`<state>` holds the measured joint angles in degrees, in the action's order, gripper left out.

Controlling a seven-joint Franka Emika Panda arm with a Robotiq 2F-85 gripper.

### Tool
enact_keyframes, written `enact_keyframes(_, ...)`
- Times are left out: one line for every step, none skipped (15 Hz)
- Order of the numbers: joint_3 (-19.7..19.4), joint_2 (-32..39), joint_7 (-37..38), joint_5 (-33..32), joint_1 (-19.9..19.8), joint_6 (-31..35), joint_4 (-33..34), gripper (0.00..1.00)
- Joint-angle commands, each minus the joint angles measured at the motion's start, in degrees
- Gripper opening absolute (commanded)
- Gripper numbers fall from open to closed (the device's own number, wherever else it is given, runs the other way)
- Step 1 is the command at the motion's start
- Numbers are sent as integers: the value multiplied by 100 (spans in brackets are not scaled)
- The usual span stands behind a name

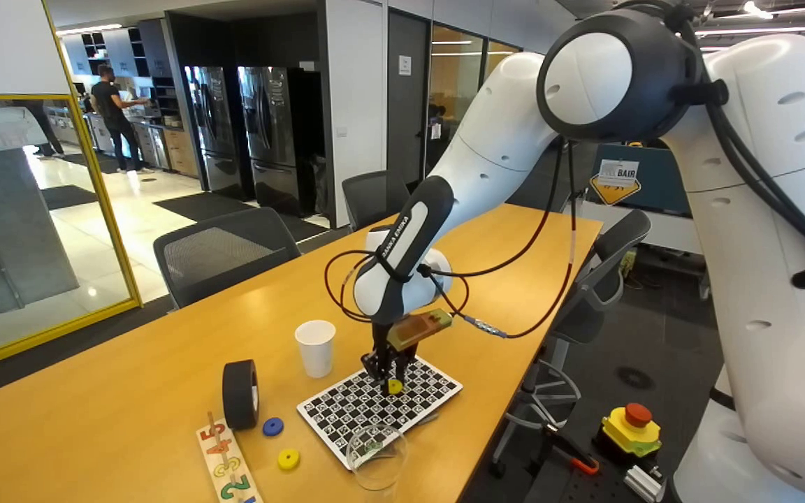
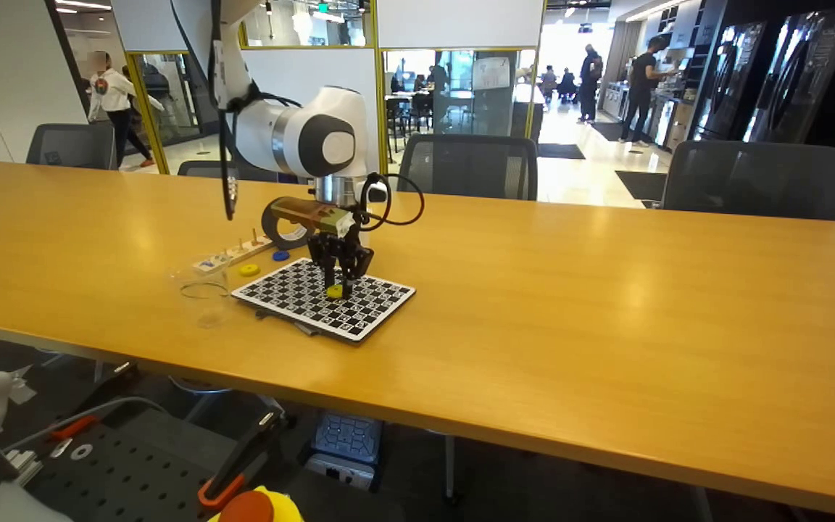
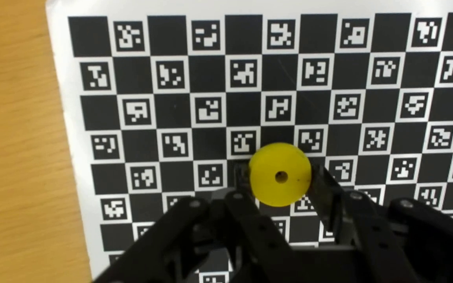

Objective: Put the round yellow block in the white cup then put the round blue block in the clear cup then put the last round yellow block in the white cup

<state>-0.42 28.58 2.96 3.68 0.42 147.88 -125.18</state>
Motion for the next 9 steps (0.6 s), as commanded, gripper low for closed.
enact_keyframes(-64, -455, 362, -85, 171, -138, 84, 19)
enact_keyframes(-77, -553, 458, -109, 216, -193, 186, 19)
enact_keyframes(-58, -661, 492, -120, 238, -265, 303, 19)
enact_keyframes(-77, -754, 605, -179, 305, -310, 444, 19)
enact_keyframes(-70, -838, 655, -236, 352, -383, 599, 19)
enact_keyframes(-53, -871, 693, -289, 394, -453, 785, 19)
enact_keyframes(-39, -865, 736, -351, 439, -518, 985, 19)
enact_keyframes(-4, -787, 701, -380, 460, -596, 1239, 19)
enact_keyframes(43, -689, 626, -375, 458, -676, 1474, 19)
